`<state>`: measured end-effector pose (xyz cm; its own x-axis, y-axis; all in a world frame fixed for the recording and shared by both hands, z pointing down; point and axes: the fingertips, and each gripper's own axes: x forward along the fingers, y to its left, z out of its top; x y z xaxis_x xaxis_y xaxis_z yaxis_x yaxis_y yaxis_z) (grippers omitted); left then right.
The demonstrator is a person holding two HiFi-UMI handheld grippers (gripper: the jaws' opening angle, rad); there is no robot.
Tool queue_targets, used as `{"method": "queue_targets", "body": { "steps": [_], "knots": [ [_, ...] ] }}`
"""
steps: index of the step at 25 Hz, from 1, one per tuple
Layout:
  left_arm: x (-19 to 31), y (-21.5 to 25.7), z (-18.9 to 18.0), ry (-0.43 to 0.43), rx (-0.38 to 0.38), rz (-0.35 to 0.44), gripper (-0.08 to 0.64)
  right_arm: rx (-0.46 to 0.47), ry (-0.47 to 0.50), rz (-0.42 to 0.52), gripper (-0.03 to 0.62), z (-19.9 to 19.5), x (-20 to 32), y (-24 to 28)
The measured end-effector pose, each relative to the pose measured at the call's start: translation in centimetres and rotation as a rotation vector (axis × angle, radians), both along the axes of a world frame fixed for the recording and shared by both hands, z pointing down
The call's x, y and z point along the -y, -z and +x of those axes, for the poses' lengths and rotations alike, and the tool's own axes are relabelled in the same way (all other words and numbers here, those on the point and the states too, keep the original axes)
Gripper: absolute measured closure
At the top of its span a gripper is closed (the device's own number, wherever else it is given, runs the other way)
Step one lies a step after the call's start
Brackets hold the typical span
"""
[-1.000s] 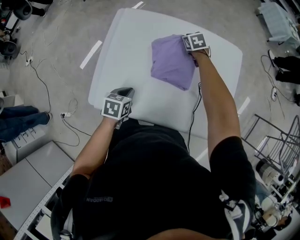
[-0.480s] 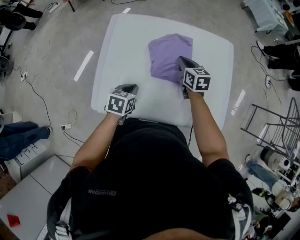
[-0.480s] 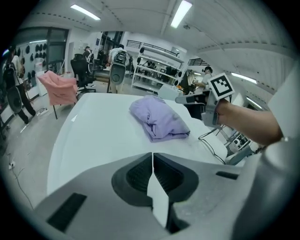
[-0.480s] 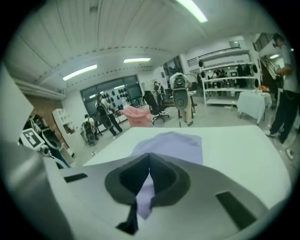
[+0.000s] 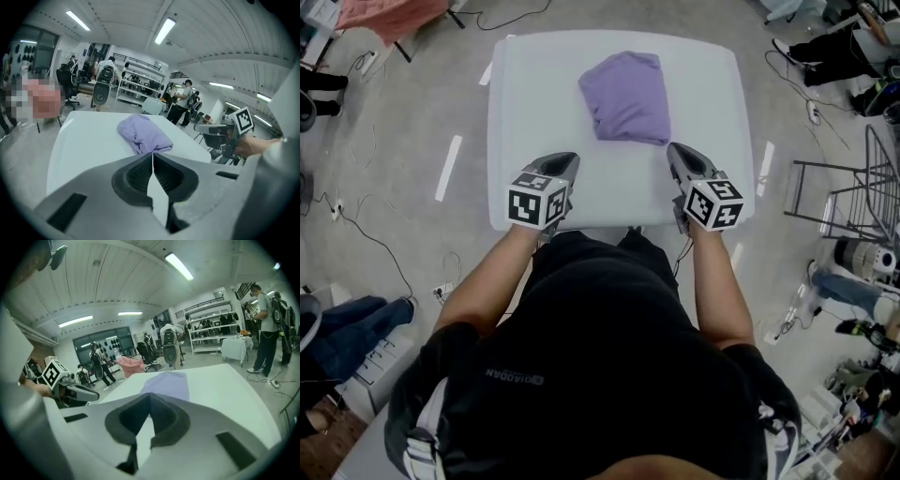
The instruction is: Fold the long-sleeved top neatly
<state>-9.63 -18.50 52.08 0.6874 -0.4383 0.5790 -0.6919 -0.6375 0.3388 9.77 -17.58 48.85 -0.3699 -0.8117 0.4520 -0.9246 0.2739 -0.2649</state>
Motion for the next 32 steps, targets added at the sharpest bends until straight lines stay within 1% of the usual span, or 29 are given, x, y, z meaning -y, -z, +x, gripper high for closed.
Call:
{"method": "queue_targets", "body": {
  "steps": [2, 5, 8, 11, 12, 14, 17, 19, 26, 32],
  "knots": [
    [-0.6, 0.4, 0.5, -0.01, 0.0, -0.003, 0.549, 0.002, -0.009, 0.014, 0.588, 0.5, -1.6, 0.8],
    [-1.9, 1.1, 1.1, -0.013, 0.01, 0.017, 0.549, -0.006, -0.006, 0.024, 0.588, 1.1, -3.3, 1.3],
    [-3.5, 1.6, 1.6, -0.01, 0.039, 0.063, 0.549, 0.002, 0.013, 0.017, 0.588, 1.6, -4.5, 1.3],
    [-4.8, 1.8, 2.0, 0.009, 0.083, 0.112, 0.549, -0.021, 0.059, 0.014, 0.588, 1.7, -5.3, 1.3],
    [-5.3, 1.8, 2.2, 0.019, 0.081, 0.115, 0.549, -0.03, 0.073, 0.018, 0.588, 1.8, -5.6, 1.5],
    [-6.1, 2.1, 2.8, 0.045, 0.052, 0.105, 0.549, -0.036, 0.094, 0.032, 0.588, 2.1, -5.9, 1.9],
    [-6.9, 2.3, 3.6, 0.096, 0.008, 0.083, 0.549, -0.032, 0.115, 0.046, 0.588, 2.9, -6.4, 2.1],
    [-7.5, 2.6, 3.8, 0.124, -0.003, 0.077, 0.549, -0.027, 0.126, 0.048, 0.589, 3.3, -6.9, 2.1],
    [-9.0, 2.9, 3.4, 0.16, 0.047, 0.095, 0.549, 0.002, 0.147, 0.055, 0.588, 3.8, -8.0, 2.0],
    [-9.9, 2.9, 3.3, 0.171, 0.053, 0.098, 0.549, 0.002, 0.162, 0.047, 0.588, 3.8, -9.0, 1.5]
  ]
}}
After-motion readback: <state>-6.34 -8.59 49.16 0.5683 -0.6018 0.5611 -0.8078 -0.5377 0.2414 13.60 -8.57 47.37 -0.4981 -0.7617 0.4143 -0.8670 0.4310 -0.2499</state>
